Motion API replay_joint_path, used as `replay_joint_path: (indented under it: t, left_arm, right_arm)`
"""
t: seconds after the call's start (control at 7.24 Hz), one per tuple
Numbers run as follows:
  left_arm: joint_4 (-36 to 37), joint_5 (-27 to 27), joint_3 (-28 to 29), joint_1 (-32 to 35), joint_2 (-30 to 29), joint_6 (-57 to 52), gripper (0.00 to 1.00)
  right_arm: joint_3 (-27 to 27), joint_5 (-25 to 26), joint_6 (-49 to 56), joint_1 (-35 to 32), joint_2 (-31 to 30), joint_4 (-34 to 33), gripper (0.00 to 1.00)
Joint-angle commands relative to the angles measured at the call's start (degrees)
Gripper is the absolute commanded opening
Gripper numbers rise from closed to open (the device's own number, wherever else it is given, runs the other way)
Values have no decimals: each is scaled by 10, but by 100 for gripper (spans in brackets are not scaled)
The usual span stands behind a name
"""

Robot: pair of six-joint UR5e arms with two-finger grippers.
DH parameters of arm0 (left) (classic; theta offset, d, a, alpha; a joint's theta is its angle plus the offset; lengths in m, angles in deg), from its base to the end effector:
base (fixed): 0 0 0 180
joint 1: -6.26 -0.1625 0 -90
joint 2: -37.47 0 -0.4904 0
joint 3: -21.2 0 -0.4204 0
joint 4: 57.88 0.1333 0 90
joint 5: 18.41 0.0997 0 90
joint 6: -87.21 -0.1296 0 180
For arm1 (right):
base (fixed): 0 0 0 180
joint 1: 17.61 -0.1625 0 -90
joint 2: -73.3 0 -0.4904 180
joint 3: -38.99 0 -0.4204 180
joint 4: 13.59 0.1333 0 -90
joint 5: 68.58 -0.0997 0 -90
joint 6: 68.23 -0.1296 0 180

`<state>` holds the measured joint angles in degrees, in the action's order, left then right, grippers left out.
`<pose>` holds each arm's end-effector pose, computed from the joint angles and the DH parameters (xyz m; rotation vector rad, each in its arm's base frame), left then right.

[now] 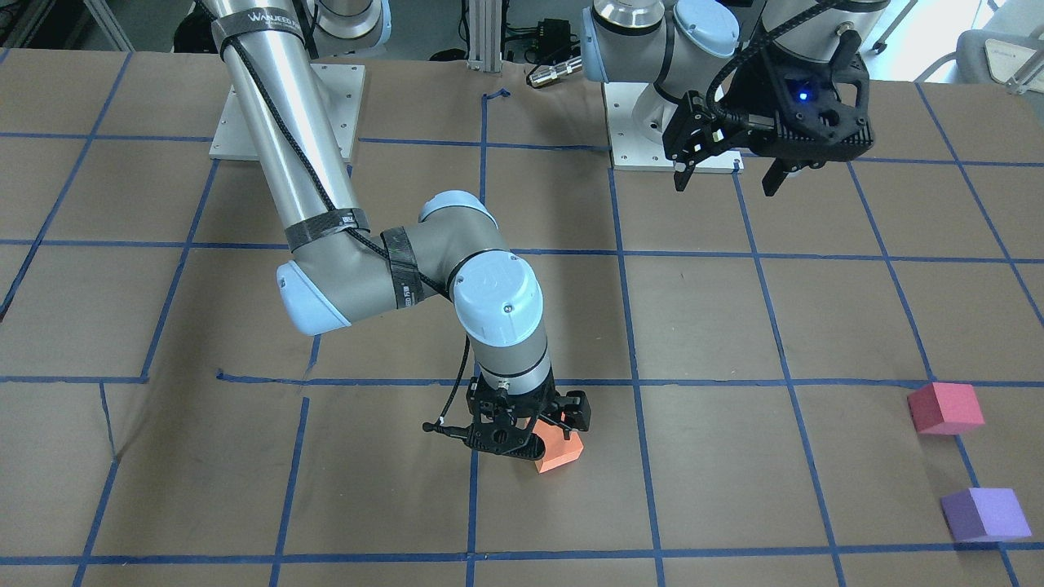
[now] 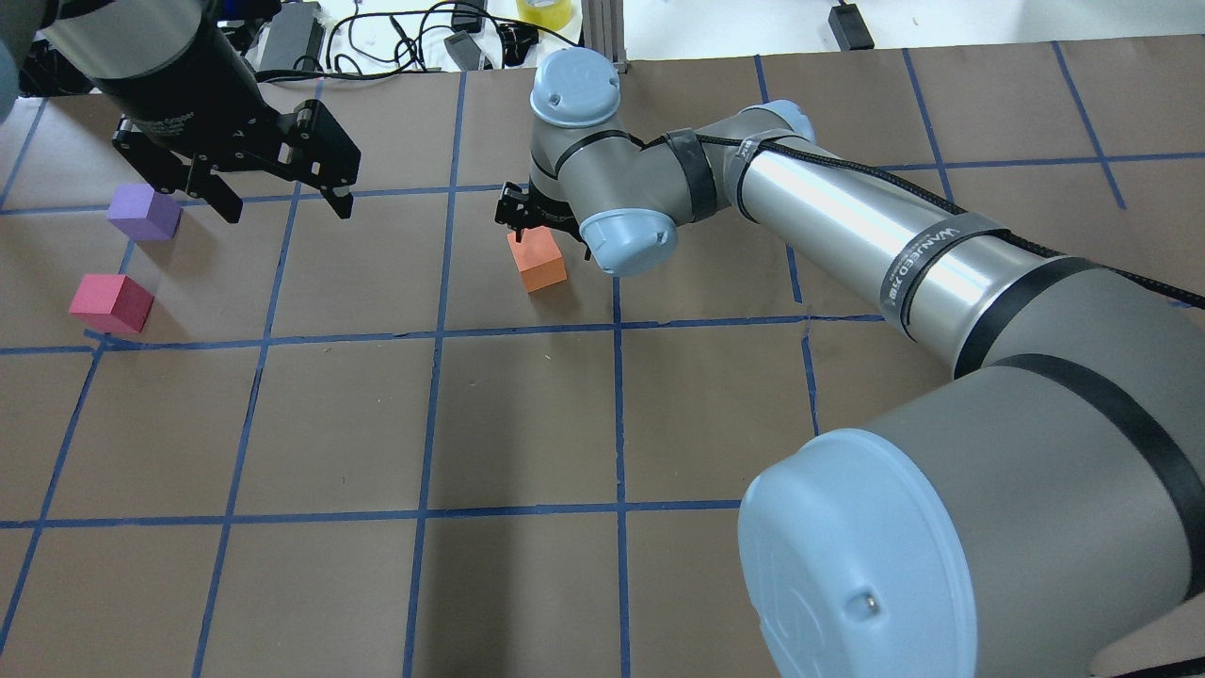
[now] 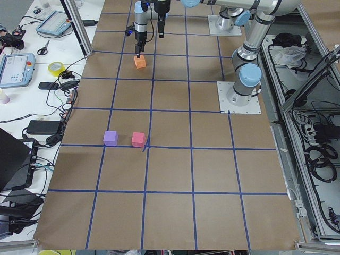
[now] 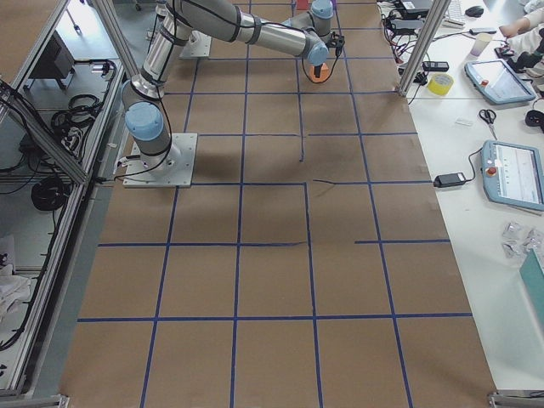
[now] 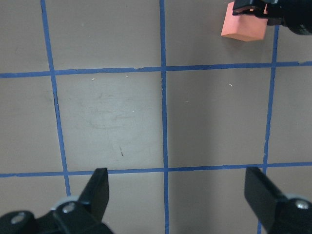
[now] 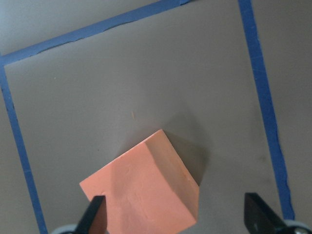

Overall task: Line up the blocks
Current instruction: 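Open the right gripper to release the orange cube and lift, then withdraw the right gripper while the left gripper moves toward the orange cube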

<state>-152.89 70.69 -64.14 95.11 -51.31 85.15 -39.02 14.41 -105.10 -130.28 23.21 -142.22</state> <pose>-0.1251 -0.5120 0.5678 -0.0250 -3.1261 0.0244 0.4490 -0.6881 0.2340 0.3465 2.9188 -0.1498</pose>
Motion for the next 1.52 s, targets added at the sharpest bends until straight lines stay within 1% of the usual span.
replay_joint_path:
  t: [0.0,0.28,0.55,0.69,0.83,0.97,1.1,1.24,1.38]
  left_arm:
    - [1,-2,1,-1,-1,-1,100]
    - [8,-2,0,0,-3,3,100]
    - [9,-3,0,1,-5,7,100]
    - [30,-3,0,1,-18,7,100]
    - [61,8,-1,1,-29,-2,100]
    - [66,10,-3,1,-37,-2,100]
    - [78,8,-2,0,-59,-1,100]
    - [129,6,-3,0,-97,4,100]
    - [153,5,4,0,-133,7,100]
  right_arm:
    - [2,0,0,0,-3,0,100]
    - [8,1,8,20,-24,2,100]
    - [0,0,31,56,-67,43,100]
    - [-4,3,111,70,-88,72,100]
    - [-11,25,184,86,-110,115,100]
    - [-24,51,224,99,-143,143,100]
    - [-44,52,263,118,-175,169,100]
    - [-67,52,291,145,-209,197,100]
    - [-94,52,335,170,-247,222,100]
